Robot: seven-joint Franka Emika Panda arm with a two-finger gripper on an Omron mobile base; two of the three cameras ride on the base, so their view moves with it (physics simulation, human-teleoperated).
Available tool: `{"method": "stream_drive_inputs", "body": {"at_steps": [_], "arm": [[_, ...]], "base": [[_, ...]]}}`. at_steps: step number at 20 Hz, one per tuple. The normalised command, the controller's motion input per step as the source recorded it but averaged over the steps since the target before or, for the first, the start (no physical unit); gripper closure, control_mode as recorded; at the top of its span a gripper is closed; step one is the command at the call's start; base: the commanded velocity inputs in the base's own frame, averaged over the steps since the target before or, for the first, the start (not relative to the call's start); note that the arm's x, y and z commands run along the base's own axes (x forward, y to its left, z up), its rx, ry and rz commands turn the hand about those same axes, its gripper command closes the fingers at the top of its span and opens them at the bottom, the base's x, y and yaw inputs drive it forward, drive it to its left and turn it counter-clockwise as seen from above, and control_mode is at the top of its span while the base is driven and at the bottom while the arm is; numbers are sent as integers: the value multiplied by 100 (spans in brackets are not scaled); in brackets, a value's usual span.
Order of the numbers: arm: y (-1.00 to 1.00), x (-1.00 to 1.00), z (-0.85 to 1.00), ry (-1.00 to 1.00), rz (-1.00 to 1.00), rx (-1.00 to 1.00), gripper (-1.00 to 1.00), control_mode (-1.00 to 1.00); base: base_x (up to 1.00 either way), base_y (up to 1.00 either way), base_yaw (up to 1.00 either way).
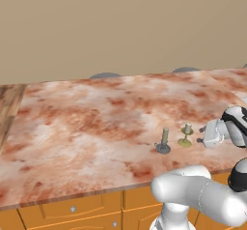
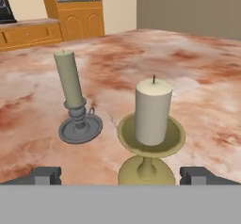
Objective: Pick the candle and candle from the dining table and place them in the open cabinet. Close the cabinet after placing the objects.
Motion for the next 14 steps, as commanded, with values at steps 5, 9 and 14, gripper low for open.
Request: {"method": "stream_drive_inputs", "body": {"at_steps": [5,9,14], "arm": [[0,15,-28,0,0,3,-100,-100],[-2,21,-21,1,0,2,-100,-100],[-12,25,-18,3,-1,3,-100,-100]], "base": [[0,0,0],[0,0,0],[0,0,0]]}}
